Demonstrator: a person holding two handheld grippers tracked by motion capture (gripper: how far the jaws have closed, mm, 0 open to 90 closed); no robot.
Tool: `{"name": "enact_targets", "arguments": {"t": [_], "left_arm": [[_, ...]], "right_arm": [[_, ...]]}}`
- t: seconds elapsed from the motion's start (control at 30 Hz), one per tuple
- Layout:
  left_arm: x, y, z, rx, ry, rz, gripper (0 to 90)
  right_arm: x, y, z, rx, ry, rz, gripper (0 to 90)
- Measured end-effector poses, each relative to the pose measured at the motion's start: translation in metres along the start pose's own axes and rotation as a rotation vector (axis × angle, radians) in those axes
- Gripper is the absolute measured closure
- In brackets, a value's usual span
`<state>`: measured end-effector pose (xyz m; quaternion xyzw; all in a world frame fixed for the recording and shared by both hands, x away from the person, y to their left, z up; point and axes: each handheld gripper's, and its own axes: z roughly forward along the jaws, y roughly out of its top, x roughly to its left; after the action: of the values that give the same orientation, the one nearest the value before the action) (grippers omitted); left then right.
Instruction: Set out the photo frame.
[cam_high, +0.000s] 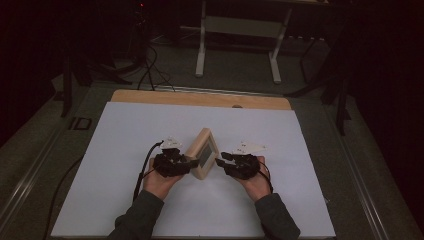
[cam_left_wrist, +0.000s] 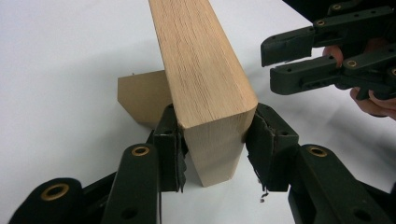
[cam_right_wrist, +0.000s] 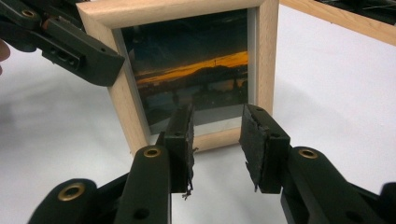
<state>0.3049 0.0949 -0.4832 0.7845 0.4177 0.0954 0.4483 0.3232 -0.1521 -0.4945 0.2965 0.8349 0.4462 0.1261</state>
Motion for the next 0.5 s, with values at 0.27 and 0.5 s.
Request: {"name": "enact_targets", "arguments": {"t": [0.27,0.5], "left_arm": [[0.000,0.000,0.000,0.000,0.000,0.000,59.4],[0.024,0.005,0.002,0.041,-0.142,-0.042,60.6]], "right_arm": [[-0.001,0.000,0.000,-0.001,-0.001,0.000,64.0],[-0.015,0.010,-0.003,-0.031,-0.033,0.016,64.0]]}}
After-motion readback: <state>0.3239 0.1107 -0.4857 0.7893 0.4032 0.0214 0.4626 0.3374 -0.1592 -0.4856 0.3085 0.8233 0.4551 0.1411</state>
